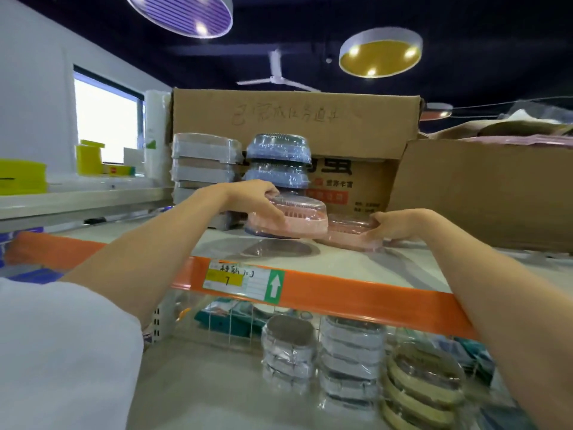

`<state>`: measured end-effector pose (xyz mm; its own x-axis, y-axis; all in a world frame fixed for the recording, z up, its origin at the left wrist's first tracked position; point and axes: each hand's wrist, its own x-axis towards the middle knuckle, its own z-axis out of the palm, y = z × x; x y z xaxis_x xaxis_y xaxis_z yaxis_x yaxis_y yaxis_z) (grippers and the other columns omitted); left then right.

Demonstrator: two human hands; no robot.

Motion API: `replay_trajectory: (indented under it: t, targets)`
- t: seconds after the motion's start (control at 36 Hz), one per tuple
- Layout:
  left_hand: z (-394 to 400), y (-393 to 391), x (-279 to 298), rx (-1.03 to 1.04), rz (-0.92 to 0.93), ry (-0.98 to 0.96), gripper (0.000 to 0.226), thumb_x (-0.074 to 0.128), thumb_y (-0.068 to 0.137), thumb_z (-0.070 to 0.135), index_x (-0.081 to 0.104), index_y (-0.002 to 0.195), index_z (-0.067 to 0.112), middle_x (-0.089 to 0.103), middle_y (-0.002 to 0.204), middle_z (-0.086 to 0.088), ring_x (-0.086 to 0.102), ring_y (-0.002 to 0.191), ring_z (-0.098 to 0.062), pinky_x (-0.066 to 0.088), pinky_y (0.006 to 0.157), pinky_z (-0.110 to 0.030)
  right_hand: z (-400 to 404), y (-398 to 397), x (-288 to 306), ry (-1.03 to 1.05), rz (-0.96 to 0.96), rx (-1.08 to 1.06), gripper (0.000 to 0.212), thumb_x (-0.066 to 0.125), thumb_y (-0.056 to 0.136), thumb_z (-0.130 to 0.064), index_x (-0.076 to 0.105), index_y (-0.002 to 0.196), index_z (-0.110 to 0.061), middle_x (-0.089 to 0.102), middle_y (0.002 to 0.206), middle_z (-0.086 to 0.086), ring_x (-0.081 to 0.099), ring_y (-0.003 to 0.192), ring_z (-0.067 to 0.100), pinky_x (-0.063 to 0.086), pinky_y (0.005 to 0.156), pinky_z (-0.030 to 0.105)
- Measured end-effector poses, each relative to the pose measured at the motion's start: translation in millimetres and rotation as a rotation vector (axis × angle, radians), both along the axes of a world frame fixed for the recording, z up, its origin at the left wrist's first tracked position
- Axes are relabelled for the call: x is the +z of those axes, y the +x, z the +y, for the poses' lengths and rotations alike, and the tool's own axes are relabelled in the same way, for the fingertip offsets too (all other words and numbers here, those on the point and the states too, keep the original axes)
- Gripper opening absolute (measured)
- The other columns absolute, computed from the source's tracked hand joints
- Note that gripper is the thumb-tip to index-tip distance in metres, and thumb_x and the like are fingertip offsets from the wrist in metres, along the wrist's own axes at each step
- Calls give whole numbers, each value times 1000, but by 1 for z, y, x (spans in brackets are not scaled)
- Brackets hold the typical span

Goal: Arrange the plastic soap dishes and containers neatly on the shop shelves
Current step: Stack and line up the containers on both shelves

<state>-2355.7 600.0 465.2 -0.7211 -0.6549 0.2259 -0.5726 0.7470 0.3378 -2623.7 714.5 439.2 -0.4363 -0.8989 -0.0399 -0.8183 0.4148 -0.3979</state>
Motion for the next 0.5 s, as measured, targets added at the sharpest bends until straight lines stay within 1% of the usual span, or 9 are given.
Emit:
replay_trajectory:
  t: [0.08,0.11,0.14,0.17,0.22,0.36,0.42,0.47,0.5]
  targets:
    - [9,-13,2,-29,-15,7,77,75,65,58,47,123,14,50,122,0,50,104,-21,41,89,-35,0,-1,2,38,29,15,85,62,91,-43,13,153,-14,25,157,6,29,141,27,29,114,40]
    - [10,-18,1,-36,-10,19,76,76,66,57,46,123,16,40,114,10,41,96,-11,40,90,-35,0,-3,0,31,24,19,88,62,90,-46,9,154,-15,21,159,6,24,144,28,25,117,42]
    - [12,-24,-1,-40,-3,21,78,75,71,54,45,130,14,50,122,-3,51,109,-21,40,94,-36,0,-5,-3,23,14,21,91,61,89,-49,7,155,-18,17,160,5,20,145,29,21,118,44]
    - [13,-30,-3,-40,1,17,80,74,75,50,41,137,12,39,142,-13,41,128,-28,39,100,-38,1,-7,-5,15,5,24,91,61,89,-50,6,155,-20,15,161,5,18,146,29,18,119,45]
    - [14,-38,-6,-48,14,31,82,72,79,46,34,143,13,41,143,0,43,127,-18,36,106,-35,6,-10,-9,-19,-31,30,89,62,89,-48,9,155,-22,17,160,4,19,146,28,18,119,45]
    - [20,-46,-2,-83,14,52,91,75,72,51,33,145,14,36,149,1,38,133,-17,33,112,-38,17,-17,0,-269,-115,50,55,52,98,-29,33,148,-17,34,153,5,33,139,26,25,117,46]
    - [22,-48,1,-94,5,37,102,78,65,58,33,145,14,35,150,1,37,135,-17,32,113,-39,21,-7,7,-339,-248,92,56,55,93,-46,42,142,-21,41,149,3,38,135,25,26,116,48]
    - [26,-49,5,-96,7,39,110,76,56,63,32,145,15,34,151,1,36,135,-15,31,113,-37,21,1,10,-353,-355,152,91,63,66,-78,47,138,-25,47,144,0,43,131,24,27,115,50]
    - [27,-51,7,-101,12,43,108,78,54,65,37,142,17,38,147,0,38,130,-15,33,110,-35,20,4,9,-330,-369,183,101,63,56,-85,48,136,-26,49,141,0,45,130,23,27,115,49]
